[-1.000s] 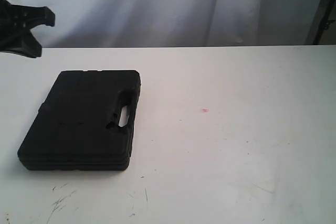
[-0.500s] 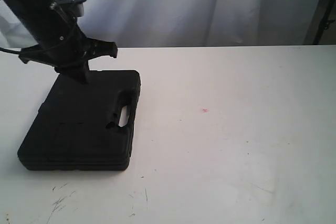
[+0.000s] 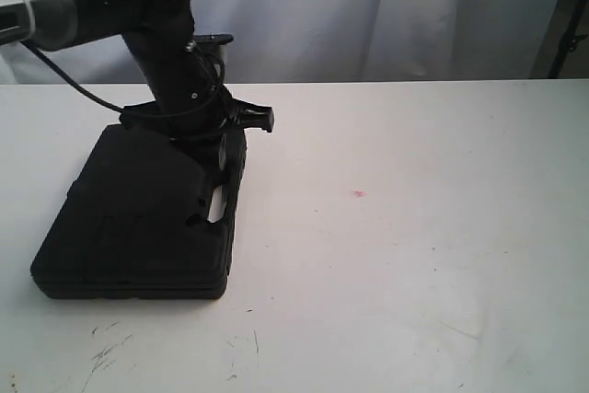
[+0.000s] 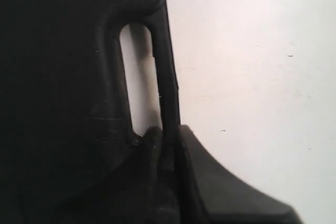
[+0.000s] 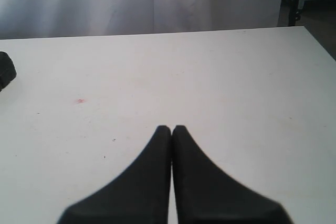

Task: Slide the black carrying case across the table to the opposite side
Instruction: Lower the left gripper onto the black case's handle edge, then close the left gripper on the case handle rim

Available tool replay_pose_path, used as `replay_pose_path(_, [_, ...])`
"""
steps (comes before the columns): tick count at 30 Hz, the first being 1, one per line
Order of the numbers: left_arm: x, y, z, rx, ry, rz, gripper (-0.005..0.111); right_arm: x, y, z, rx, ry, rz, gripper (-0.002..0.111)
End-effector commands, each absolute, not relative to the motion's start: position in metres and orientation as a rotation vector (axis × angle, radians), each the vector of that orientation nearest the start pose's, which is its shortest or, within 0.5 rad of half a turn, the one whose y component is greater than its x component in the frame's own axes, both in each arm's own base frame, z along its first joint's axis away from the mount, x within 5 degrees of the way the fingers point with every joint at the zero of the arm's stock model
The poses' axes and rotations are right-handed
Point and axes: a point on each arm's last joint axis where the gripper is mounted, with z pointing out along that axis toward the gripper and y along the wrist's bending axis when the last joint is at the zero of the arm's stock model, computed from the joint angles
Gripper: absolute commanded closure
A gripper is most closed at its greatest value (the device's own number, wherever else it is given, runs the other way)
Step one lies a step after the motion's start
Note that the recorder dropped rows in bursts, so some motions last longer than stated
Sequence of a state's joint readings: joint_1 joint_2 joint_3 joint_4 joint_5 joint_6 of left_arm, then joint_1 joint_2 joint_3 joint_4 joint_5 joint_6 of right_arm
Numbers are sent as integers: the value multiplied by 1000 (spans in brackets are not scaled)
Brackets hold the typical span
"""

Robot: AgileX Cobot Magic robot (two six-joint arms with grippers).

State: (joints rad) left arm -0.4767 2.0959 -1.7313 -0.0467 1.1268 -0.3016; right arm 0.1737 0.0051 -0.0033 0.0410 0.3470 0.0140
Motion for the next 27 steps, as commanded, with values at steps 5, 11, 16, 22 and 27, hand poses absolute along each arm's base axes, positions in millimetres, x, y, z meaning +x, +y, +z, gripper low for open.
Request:
replay_pose_path(5, [388,-216,201,187,2999,-191,97,52,10,182,-115,1828,170,108])
replay_pose_path(11, [392,-221,201,165,2960,-261,86,52,10,182,-115,1828,170,108])
replay_pose_path(16, [394,-222,202,168,2934,-273,66,52,10,182,-115,1828,170,108])
replay_pose_path(22, [398,-223,193,150,2926,-270,63,52,10,182,-115,1828,170,108])
replay_pose_path(27, [400,-224,177,121,2960,-246,63,52,10,182,-115,1828,170,108])
